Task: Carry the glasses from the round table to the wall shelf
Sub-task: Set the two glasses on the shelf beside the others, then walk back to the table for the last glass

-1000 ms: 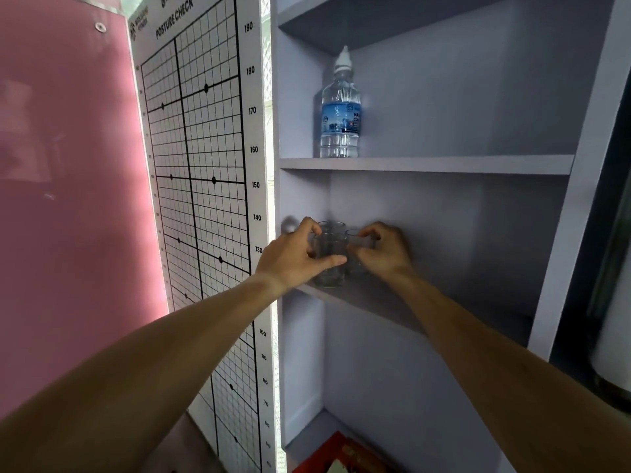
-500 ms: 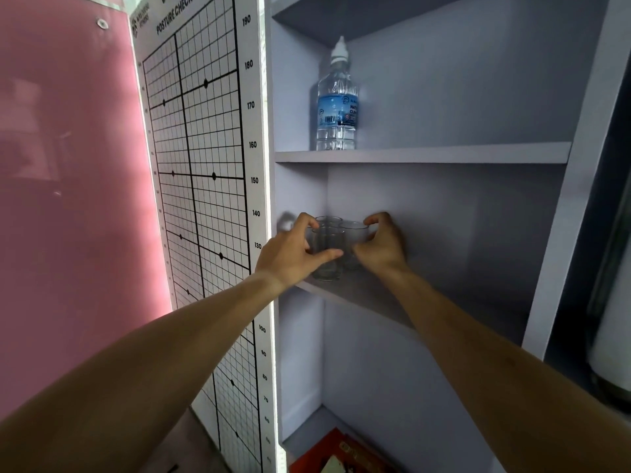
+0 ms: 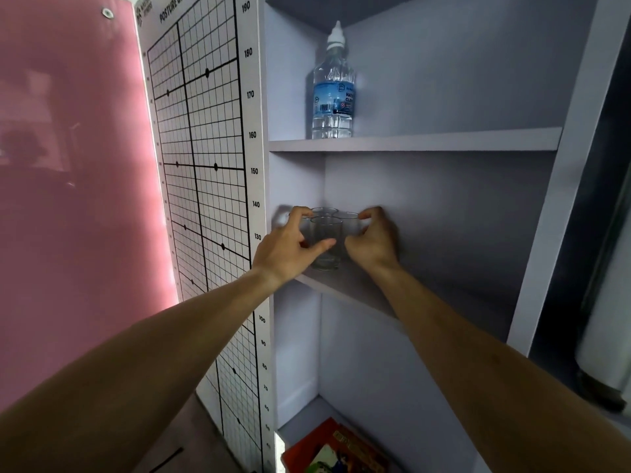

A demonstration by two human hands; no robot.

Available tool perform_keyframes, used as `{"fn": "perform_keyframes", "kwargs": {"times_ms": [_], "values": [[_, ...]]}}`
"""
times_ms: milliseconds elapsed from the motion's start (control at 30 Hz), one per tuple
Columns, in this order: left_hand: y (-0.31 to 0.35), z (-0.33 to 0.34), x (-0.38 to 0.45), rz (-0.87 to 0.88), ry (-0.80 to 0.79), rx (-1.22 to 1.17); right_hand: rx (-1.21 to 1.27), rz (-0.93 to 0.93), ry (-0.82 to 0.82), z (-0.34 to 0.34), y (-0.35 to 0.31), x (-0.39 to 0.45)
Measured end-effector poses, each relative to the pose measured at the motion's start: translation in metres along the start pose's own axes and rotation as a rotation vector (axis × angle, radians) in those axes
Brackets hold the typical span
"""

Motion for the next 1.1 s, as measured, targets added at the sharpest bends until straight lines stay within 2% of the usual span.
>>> {"fn": "perform_keyframes", "kwargs": {"times_ms": [67,133,233,300,367,467,633,733,833,967,1100], "values": [[0.000,-0.006,-0.005,0.007,-0.012,0.004,0.018,-0.089,0.089,-0.010,-0.018,-0.004],[-0.004,-0.019,-0.011,0.013,-0.008,0.010,0.048,-0.261,0.194,-0.022,-0.048,-0.009],[-0.029,-0.053,-0.018,-0.030,0.023,0.025,0.126,-0.566,0.175,-0.012,-0.105,-0.021],[-0.061,-0.077,-0.024,-0.099,0.012,0.067,0.121,-0.675,0.047,0.017,-0.135,-0.034],[-0.103,-0.102,-0.037,-0.198,-0.003,0.113,0.111,-0.694,-0.131,0.059,-0.157,-0.050],[-0.166,-0.147,-0.067,-0.340,0.004,0.228,0.138,-0.602,-0.410,0.128,-0.170,-0.080],[-0.272,-0.228,-0.152,-0.613,-0.052,0.392,0.110,-0.541,-0.764,0.230,-0.194,-0.154],[-0.338,-0.266,-0.240,-0.802,-0.091,0.433,0.088,-0.486,-0.999,0.284,-0.196,-0.231],[-0.403,-0.274,-0.363,-1.019,-0.139,0.390,0.080,-0.411,-1.193,0.325,-0.171,-0.332],[-0.471,-0.239,-0.577,-1.385,-0.276,0.246,-0.046,-0.321,-1.553,0.358,-0.110,-0.490],[-0.472,-0.187,-0.761,-1.647,-0.451,0.080,-0.140,-0.183,-1.867,0.341,-0.058,-0.631]]}}
Point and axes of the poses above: each hand's wrist, its own x-axis towards the middle knuckle, its own z-axis out of the palm, y = z × x, the point moved 10 cm from there along x, towards the middle knuckle, and after that the axes turned 13 degrees about -z, right-handed, at the moved point
